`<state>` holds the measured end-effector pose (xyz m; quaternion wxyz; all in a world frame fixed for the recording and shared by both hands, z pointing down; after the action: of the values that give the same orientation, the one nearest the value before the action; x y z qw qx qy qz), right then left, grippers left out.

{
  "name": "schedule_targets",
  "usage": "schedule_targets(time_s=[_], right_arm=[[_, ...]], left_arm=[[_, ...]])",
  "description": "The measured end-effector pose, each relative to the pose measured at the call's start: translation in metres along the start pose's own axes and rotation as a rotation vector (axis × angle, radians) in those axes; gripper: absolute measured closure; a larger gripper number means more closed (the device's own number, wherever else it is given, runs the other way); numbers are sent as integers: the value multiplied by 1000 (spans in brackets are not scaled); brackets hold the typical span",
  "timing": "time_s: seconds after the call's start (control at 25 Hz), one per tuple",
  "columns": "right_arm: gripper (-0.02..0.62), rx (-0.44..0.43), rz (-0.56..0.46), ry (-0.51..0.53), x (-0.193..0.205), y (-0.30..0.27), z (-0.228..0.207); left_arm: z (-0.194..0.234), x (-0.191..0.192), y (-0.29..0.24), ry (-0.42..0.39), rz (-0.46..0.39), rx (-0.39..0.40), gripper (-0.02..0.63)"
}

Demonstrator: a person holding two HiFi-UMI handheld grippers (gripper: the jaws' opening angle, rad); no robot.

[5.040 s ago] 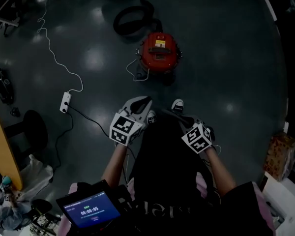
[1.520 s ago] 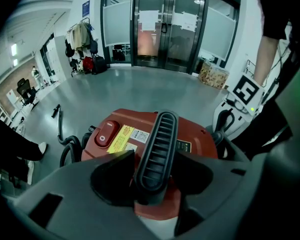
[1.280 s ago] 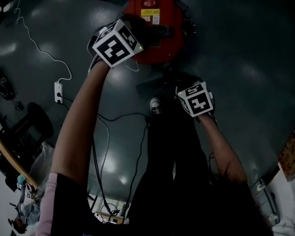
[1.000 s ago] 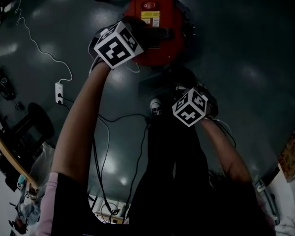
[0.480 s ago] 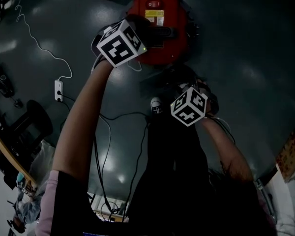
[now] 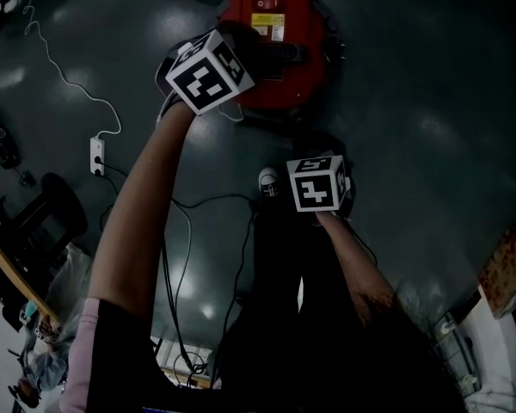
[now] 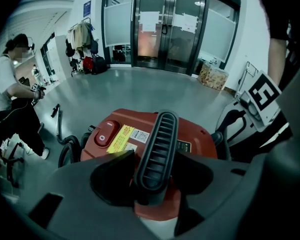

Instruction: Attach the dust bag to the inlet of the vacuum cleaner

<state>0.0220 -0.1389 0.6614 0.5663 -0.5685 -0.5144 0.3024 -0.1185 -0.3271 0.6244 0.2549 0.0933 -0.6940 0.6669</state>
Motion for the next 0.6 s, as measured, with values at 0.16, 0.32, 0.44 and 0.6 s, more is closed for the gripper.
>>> schedule_targets(time_s=[0.16,0.32,0.44,0.6], right_arm=[[420,-48,-23,196,0,-2,-1],[420,-110,-2,433,7,1,-6],[420,-101,55,561,14,1,-6],[420,-90,73,618,16,-5,-10]], left_arm=[[0,0,0,7,16,-11,391],[-2,-2,-1,11,25,-8,391],[-1,-2,0,13,27,-11,391],[-2,-2,0,17,35,-12,391]])
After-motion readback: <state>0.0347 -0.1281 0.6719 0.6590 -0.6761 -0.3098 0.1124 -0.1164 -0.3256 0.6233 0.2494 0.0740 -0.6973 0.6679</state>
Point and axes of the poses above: the fingertips, and each gripper's own axes: y backward along the fingers, z to its left, x out of its underside, the point moved 10 cm from there along y, backward along the fingers, and after that the axes turned 2 degrees about -y, right-handed, at the moved point
